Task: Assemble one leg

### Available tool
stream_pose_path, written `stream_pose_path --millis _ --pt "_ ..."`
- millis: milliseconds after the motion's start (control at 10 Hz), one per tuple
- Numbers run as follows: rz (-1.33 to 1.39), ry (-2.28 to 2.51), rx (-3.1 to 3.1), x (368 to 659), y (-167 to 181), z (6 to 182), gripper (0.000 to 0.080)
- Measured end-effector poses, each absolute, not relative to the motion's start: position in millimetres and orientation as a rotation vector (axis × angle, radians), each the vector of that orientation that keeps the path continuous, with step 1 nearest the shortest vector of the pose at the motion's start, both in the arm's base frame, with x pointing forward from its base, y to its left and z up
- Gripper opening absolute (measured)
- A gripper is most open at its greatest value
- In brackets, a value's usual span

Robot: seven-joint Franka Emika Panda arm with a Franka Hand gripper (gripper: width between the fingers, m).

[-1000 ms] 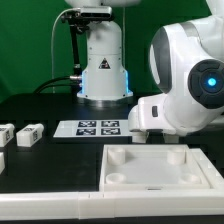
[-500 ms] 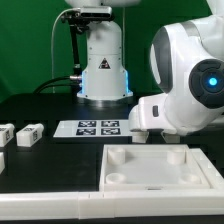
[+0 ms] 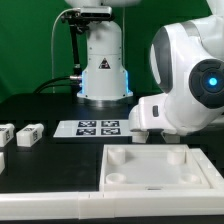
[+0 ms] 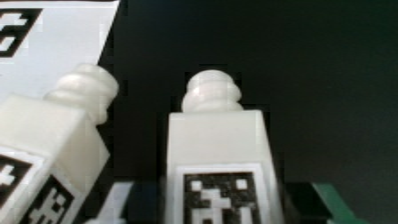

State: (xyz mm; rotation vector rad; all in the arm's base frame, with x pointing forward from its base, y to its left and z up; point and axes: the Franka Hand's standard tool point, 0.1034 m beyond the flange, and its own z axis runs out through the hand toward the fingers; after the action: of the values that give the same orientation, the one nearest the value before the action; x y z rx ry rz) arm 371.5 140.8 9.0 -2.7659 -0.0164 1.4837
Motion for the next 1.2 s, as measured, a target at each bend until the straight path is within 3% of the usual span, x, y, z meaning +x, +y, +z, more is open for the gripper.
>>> stream_pose_path --millis 200,400,600,800,1200 --pt "1.498 -0.027 -2.765 372 140 12.4 0.0287" --pt "1.482 -0.052 -2.782 383 142 45.3 0.0287" --pt "1.431 -0.051 -2.804 393 142 64.8 0.0287" --pt "1.412 -0.049 -2.812 392 142 58.2 0.0287" --pt "0.882 -0.034 -2.99 405 146 56.8 0.0288"
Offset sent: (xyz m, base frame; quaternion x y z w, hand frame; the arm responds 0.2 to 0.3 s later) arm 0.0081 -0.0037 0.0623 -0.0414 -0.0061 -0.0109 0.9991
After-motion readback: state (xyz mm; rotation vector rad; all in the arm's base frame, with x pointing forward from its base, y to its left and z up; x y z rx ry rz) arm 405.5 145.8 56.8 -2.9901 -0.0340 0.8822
